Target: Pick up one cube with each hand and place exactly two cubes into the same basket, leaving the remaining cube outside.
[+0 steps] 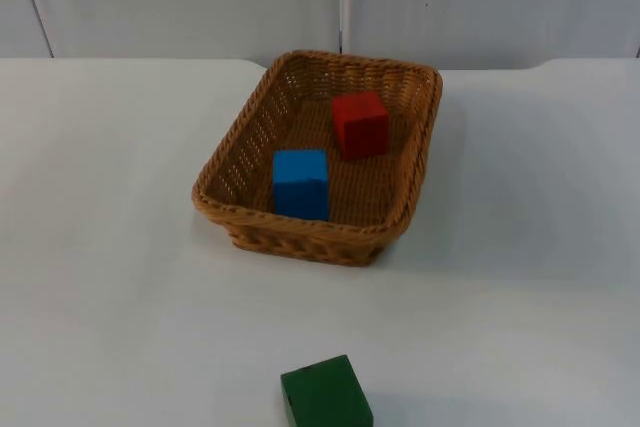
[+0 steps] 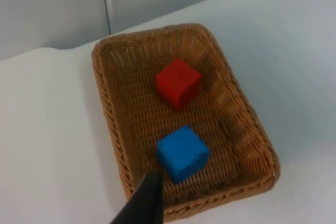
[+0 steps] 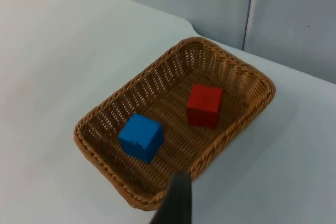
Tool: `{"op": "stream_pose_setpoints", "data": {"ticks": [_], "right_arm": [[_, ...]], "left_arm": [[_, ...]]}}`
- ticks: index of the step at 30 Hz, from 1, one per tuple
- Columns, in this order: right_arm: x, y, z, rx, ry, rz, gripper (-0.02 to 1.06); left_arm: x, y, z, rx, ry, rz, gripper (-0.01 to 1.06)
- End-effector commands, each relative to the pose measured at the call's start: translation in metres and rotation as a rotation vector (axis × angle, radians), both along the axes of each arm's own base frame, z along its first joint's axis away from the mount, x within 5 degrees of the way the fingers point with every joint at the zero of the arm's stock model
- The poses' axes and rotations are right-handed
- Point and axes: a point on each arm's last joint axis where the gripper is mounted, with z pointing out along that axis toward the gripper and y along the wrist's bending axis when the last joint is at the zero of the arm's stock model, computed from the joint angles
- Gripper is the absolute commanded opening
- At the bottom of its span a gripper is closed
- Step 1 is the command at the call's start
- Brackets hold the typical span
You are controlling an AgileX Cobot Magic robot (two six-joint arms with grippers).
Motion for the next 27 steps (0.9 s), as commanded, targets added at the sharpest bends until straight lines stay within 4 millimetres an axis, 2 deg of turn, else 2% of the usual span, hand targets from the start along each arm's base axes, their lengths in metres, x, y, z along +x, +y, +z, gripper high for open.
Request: {"op": "stream_pose_setpoints", "data": {"ticks": [1, 8, 12, 17, 19, 23, 24, 27], "right_arm": [[-0.013, -0.004, 0.002, 0.001, -0.033, 0.015, 0.74], [-0.044, -0.019, -0.007, 0.009, -0.057, 0.016, 0.74], [-0.058, -0.026, -0.008, 0.031, -0.079, 0.016, 0.74], [-0.087, -0.039, -0.012, 0.064, -0.111, 0.02, 0.74], [-0.093, -0.042, -0.014, 0.067, -0.118, 0.02, 0.74], [-0.12, -0.054, -0.019, 0.082, -0.152, 0.028, 0.74], [-0.12, -0.054, -0.019, 0.082, -0.152, 0.028, 0.74], [-0.136, -0.061, -0.026, 0.083, -0.158, 0.036, 0.74]], "left_arm": [[-0.01, 0.003, 0.006, -0.001, -0.017, -0.013, 0.98], [-0.035, 0.013, 0.019, -0.019, -0.062, -0.025, 0.98], [-0.049, 0.019, 0.013, -0.021, -0.067, -0.025, 0.98], [-0.081, 0.032, 0.004, -0.036, -0.104, -0.026, 0.98], [-0.087, 0.034, 0.002, -0.036, -0.104, -0.031, 0.98], [-0.115, 0.044, 0.008, -0.05, -0.144, -0.053, 0.98], [-0.115, 0.044, 0.008, -0.05, -0.144, -0.053, 0.98], [-0.131, 0.05, 0.013, -0.056, -0.185, -0.063, 0.98]]}}
